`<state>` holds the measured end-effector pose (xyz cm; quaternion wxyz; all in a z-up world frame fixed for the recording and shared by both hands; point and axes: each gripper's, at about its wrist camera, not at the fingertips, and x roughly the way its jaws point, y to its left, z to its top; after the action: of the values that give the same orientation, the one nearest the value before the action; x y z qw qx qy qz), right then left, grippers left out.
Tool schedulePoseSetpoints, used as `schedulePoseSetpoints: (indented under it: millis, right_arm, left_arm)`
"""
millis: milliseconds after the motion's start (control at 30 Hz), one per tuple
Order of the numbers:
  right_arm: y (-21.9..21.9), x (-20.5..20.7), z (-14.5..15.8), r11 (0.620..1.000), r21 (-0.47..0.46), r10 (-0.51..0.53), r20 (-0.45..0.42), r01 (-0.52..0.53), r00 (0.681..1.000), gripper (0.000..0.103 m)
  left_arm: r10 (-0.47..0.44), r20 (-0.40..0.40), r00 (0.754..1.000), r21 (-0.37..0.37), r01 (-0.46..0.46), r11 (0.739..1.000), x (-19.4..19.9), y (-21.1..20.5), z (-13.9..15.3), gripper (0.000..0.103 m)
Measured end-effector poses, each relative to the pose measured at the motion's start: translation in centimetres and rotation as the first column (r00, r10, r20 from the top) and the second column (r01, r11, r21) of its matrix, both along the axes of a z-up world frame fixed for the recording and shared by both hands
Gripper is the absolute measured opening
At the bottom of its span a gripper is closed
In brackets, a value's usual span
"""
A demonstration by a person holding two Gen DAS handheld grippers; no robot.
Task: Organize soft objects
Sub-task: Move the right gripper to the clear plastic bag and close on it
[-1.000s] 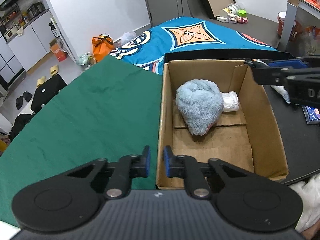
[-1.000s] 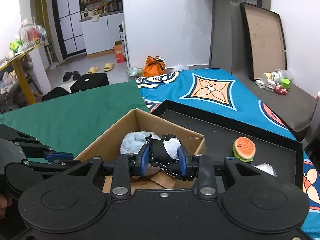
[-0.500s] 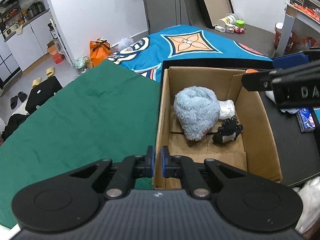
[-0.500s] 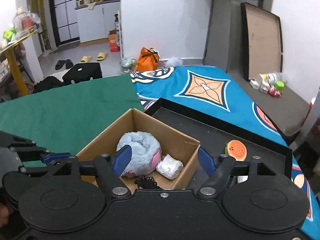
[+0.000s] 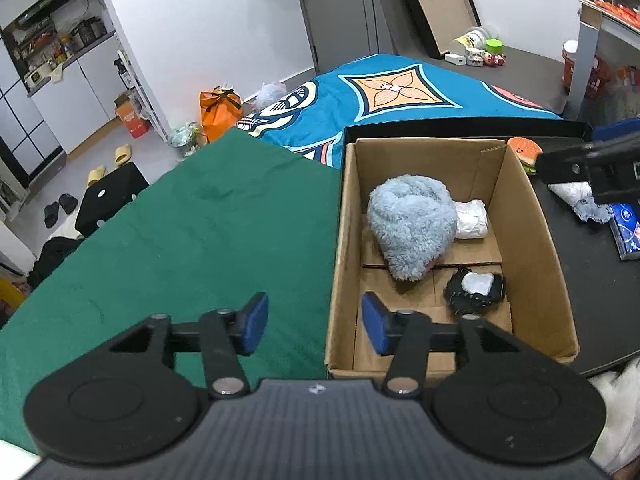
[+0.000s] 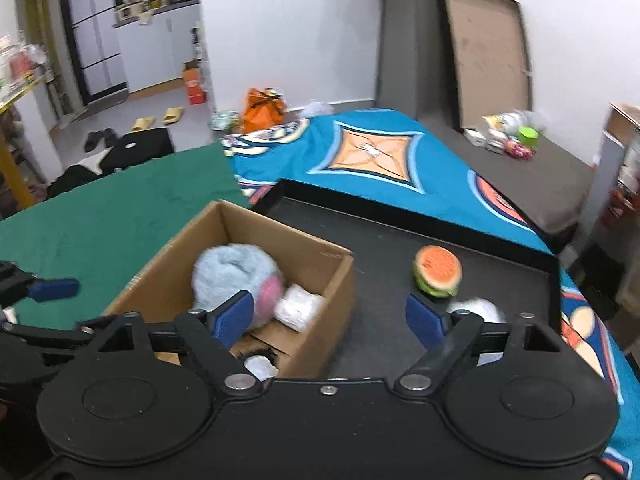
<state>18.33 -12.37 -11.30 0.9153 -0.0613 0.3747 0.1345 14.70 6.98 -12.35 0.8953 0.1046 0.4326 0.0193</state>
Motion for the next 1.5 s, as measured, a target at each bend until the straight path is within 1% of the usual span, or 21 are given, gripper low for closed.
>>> schedulePoseSetpoints:
  millis: [100, 167, 300, 433, 567, 733, 900, 967, 1100, 1267, 1433, 1500]
  right_arm:
    - [-1.3, -0.3, -0.8, 0.998, -0.009, -0.059, -0.003, 0.059, 0.998, 0.087]
    - [-2.3, -0.5, -1.3, 0.996, 0.002, -0.091, -0.011, 0.091, 0.996, 0.087]
    - [-3.5, -0.8, -2.1, 0.993, 0.006, -0.114, -0.01, 0.115, 0.993, 0.087]
    - [-5.2, -1.0, -2.9, 0.989, 0.03, -0.144, -0.022, 0.145, 0.989, 0.087]
    - [-6.7, -0.7, -3.7, 0.983, 0.053, -0.177, -0.023, 0.178, 0.984, 0.087]
    - [-8.3, -0.2, -4.1, 0.972, 0.095, -0.215, -0.009, 0.215, 0.977, 0.087]
    - [-9.8, 0.4, -4.8, 0.956, 0.154, -0.25, -0.02, 0.25, 0.968, 0.086]
    - [-10.5, 0.6, -4.9, 0.947, 0.189, -0.261, -0.022, 0.26, 0.965, 0.084]
    - [-12.2, 1.1, -4.9, 0.921, 0.253, -0.301, -0.018, 0.296, 0.953, 0.078]
    - [-13.7, 2.0, -5.4, 0.893, 0.309, -0.335, -0.03, 0.327, 0.942, 0.072]
    - [-15.0, 3.6, -6.9, 0.86, 0.365, -0.345, -0.099, 0.357, 0.933, 0.059]
    - [-15.2, 4.0, -7.6, 0.857, 0.366, -0.343, -0.119, 0.363, 0.932, 0.059]
  left_arm:
    - [-0.015, -0.001, 1.0, 0.033, 0.015, 0.999, 0.0, -0.6, 0.1, 0.058]
    - [-0.034, -0.002, 0.999, 0.062, 0.034, 0.998, -0.1, -1.2, 0.2, 0.061]
    - [-0.049, 0.005, 0.999, 0.128, 0.048, 0.991, -0.3, -2.2, 0.3, 0.07]
    - [-0.04, -0.011, 0.999, 0.112, 0.041, 0.993, -0.1, -2.8, 0.6, 0.072]
    - [-0.039, -0.018, 0.999, 0.142, 0.041, 0.989, -0.1, -3.8, 0.7, 0.072]
    - [-0.018, -0.022, 1.0, 0.157, 0.022, 0.987, 0.3, -4.8, 1.1, 0.073]
    - [-0.008, -0.03, 1.0, 0.205, 0.014, 0.979, 1.2, -6.0, 1.1, 0.073]
    - [-0.005, -0.034, 0.999, 0.219, 0.012, 0.976, 1.6, -6.5, 1.0, 0.073]
    - [0.001, -0.048, 0.999, 0.245, 0.011, 0.969, 2.4, -7.3, 0.8, 0.074]
    - [0.008, -0.066, 0.998, 0.266, 0.01, 0.964, 3.3, -8.1, 0.4, 0.074]
    - [0.011, -0.081, 0.997, 0.288, 0.013, 0.957, 4.3, -8.8, -0.1, 0.074]
    - [0.012, -0.086, 0.996, 0.297, 0.014, 0.955, 4.8, -9.0, -0.3, 0.074]
